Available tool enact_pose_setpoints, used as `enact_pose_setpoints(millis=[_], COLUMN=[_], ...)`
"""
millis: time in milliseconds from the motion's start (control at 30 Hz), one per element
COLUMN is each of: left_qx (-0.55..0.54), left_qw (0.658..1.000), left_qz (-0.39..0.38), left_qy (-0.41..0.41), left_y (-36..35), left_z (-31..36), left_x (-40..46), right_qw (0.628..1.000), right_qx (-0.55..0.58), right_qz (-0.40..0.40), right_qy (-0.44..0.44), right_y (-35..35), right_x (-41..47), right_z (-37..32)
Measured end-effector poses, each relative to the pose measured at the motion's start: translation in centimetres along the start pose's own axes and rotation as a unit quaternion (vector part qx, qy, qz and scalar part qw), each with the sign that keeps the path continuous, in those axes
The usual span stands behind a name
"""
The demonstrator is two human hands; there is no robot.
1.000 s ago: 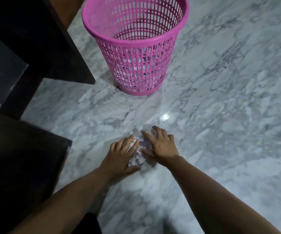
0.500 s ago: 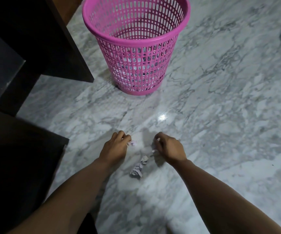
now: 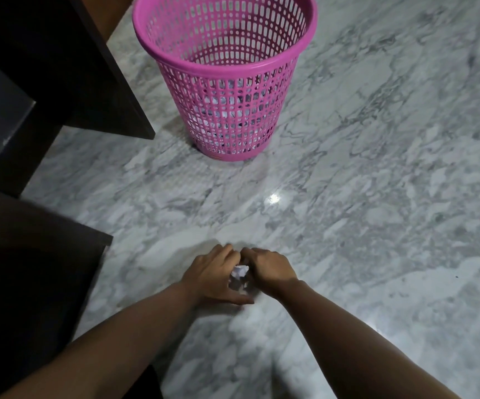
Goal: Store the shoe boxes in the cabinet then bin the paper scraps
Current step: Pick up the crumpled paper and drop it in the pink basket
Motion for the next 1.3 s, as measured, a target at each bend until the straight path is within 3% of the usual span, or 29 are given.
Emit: enact_pose_setpoints(millis=[200, 300, 433, 567, 633, 767, 967, 1100, 1200, 1267, 1300], left_qx=[0.064, 0.029, -0.099, -0.205, -0.254, -0.348, -0.469, -0.412, -0.376, -0.371, -0.354], left_qw=[0.992, 0.991, 0.991, 0.966, 0.942, 0.883, 0.714, 0.665, 0.638, 0.669, 0.701], left_qz=[0.076, 0.093, 0.092, 0.118, 0.168, 0.284, 0.517, 0.622, 0.672, 0.644, 0.619], left_qy=[-0.075, -0.092, -0.003, 0.103, 0.143, 0.134, 0.053, -0.028, -0.024, 0.009, 0.024], left_y=[-0.7, 0.2, 1.4, 2.5, 4.5, 12.5, 33.0, 45.1, 49.5, 50.2, 50.3], left_z=[1.0, 0.7, -0.7, -2.3, -3.2, -3.8, -3.9, -5.0, -8.0, -9.7, -9.8], left_x=[-0.2, 0.2, 1.3, 2.0, 2.6, 5.4, 6.3, 6.0, 6.8, 9.4, 11.0], right_qw=[0.991, 0.978, 0.955, 0.939, 0.935, 0.923, 0.818, 0.767, 0.792, 0.846, 0.873], right_qx=[0.064, 0.117, 0.162, 0.191, 0.217, 0.255, 0.267, 0.244, 0.198, 0.166, 0.147], right_qz=[0.042, 0.052, 0.091, 0.131, 0.167, 0.27, 0.493, 0.557, 0.553, 0.494, 0.455], right_qy=[-0.109, -0.166, -0.23, -0.255, -0.226, -0.098, 0.124, 0.205, 0.167, 0.116, 0.092], right_y=[1.7, 2.1, 2.8, 4.1, 6.0, 14.1, 33.8, 43.6, 46.8, 46.9, 46.5], right_x=[0.8, 0.1, -0.8, -1.1, -0.3, 3.1, 5.2, 7.3, 11.2, 14.6, 16.2], right_z=[2.8, 4.7, 7.6, 8.8, 7.8, 3.1, -5.5, -9.4, -9.6, -9.3, -9.1])
Point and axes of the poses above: each hand's wrist, its own x-axis towards the middle knuckle, its own y-axis out of the back of the hand, z = x × y, the point moved 10 cm from there along x, towards the middle knuckle, and after that the axes turned 4 degrees about y, right-handed, at the moved point
